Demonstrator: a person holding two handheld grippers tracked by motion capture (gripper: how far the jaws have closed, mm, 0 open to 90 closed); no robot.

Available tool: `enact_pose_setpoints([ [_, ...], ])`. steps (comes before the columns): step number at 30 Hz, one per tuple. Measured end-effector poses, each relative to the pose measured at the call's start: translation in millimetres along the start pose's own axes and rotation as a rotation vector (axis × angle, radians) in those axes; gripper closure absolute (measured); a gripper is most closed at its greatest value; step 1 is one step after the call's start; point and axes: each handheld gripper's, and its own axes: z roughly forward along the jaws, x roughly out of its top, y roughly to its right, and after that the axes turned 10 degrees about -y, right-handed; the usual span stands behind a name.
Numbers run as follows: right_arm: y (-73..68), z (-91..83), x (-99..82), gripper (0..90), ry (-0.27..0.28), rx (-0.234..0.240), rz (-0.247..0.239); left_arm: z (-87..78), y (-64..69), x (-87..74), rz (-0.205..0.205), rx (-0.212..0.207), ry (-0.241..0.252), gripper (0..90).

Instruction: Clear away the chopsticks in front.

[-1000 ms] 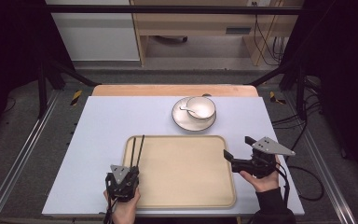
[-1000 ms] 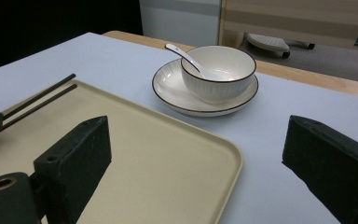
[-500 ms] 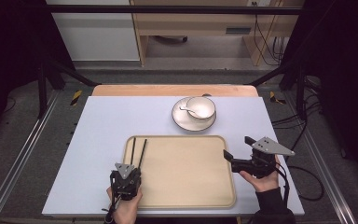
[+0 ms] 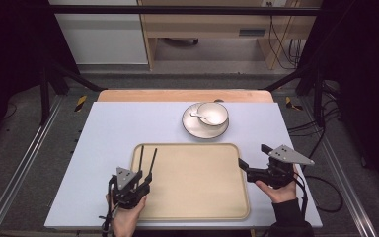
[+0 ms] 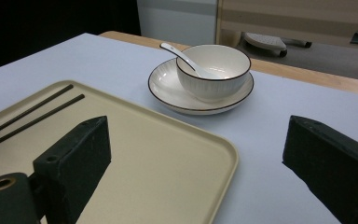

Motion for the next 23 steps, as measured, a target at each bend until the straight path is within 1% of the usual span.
enact_pose_setpoints([
  [3,1.1,-1.6,-0.2,7.6,0.004,-0.002,0.002,-8.7,-8.0,8.0,0.052,-0.030,0.036,50.5],
  [5,1.8,-2.4,-0.3,7.5,0.006,-0.004,0.007,-14.2,-13.8,12.3,0.084,-0.029,0.048,44.9],
  [6,2.3,-2.8,-0.5,7.4,0.006,-0.004,0.008,-17.0,-17.0,13.9,0.095,-0.030,0.062,42.8],
  [8,3.0,-3.2,-0.8,7.3,0.008,-0.006,0.014,-21.9,-23.9,16.7,0.102,-0.055,0.075,36.5],
  [9,3.5,-3.6,-1.1,7.3,0.007,-0.007,0.014,-24.0,-27.1,17.4,0.106,-0.058,0.087,34.2],
  [11,4.1,-4.3,-1.4,7.3,0.009,-0.009,0.015,-27.5,-32.3,17.9,0.124,-0.047,0.101,27.3],
  [13,4.7,-5.0,-1.8,7.2,0.011,-0.010,0.017,-30.0,-37.2,17.9,0.130,-0.027,0.108,20.9],
  [15,5.8,-5.6,-2.4,7.1,0.012,-0.013,0.018,-32.5,-42.8,17.6,0.115,-0.009,0.117,14.3],
  [17,7.1,-6.0,-3.6,7.0,0.010,-0.016,0.019,-34.5,-49.4,16.9,0.090,-0.015,0.125,10.7],
  [19,8.2,-6.3,-4.7,6.9,0.008,-0.019,0.026,-36.3,-56.4,15.7,0.077,-0.024,0.123,9.3],
  [23,9.0,-6.4,-6.1,6.8,0.007,-0.021,0.029,-38.4,-68.0,12.1,0.067,-0.008,0.118,9.0],
])
